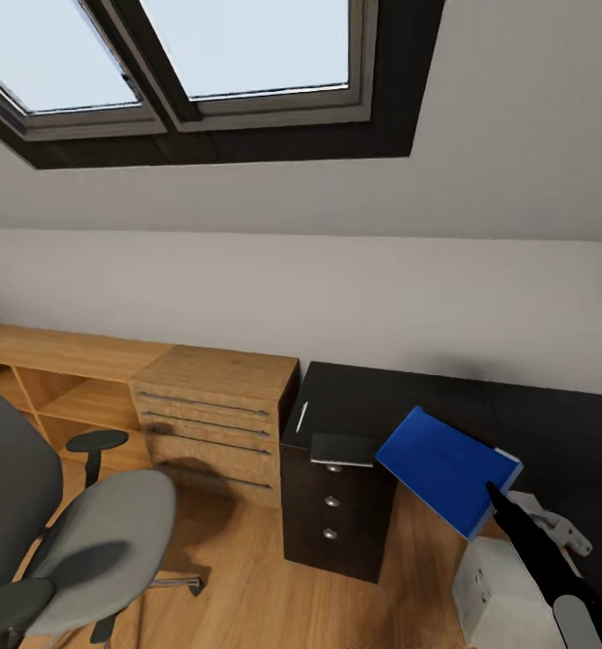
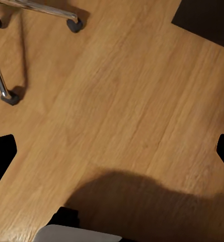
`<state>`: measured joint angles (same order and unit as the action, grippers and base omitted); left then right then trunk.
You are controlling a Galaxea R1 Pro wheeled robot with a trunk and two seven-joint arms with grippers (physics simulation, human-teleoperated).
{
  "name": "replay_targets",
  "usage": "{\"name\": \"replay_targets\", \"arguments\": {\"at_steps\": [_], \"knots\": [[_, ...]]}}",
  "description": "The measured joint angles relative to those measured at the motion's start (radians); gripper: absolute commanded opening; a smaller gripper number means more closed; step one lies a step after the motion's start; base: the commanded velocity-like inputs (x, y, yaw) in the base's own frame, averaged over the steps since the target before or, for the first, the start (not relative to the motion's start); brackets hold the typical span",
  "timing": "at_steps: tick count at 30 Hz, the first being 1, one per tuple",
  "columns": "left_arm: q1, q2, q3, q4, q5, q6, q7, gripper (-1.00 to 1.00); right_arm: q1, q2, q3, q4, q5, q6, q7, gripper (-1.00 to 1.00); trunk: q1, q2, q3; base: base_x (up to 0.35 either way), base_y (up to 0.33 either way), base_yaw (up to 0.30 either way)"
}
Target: In the bedroom, organize the workspace by keeping the computer under the desk, ensuring the monitor is on the desk, placing the keyboard on the desk next to the monitor, placing the mouse on the desk next to the keyboard, moving the folder from the swivel chair onto the desk next to the mouse, stacking the notebook on top of the folder with the pen on top of the notebook, and positioning the swivel chair next to the desk.
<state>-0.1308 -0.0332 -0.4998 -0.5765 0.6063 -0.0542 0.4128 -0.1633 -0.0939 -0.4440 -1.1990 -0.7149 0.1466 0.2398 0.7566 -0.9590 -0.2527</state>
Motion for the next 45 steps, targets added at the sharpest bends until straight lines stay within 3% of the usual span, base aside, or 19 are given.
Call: {"name": "replay_targets", "arguments": {"at_steps": [37,45], "knots": [[0.0,-0.003,0.0,0.002,0.002,0.0,0.0,1.0,0.0,0.001,0.002,-0.001,0.0,-0.003,0.005,-1.0,0.0,0.0,0.0,0.0,0.0,-0.298],[0.0,-0.003,0.0,0.002,0.002,0.0,0.0,1.0,0.0,0.002,0.001,-0.011,-0.002,-0.002,0.012,-1.0,0.0,0.0,0.0,0.0,0.0,-0.119]]}}
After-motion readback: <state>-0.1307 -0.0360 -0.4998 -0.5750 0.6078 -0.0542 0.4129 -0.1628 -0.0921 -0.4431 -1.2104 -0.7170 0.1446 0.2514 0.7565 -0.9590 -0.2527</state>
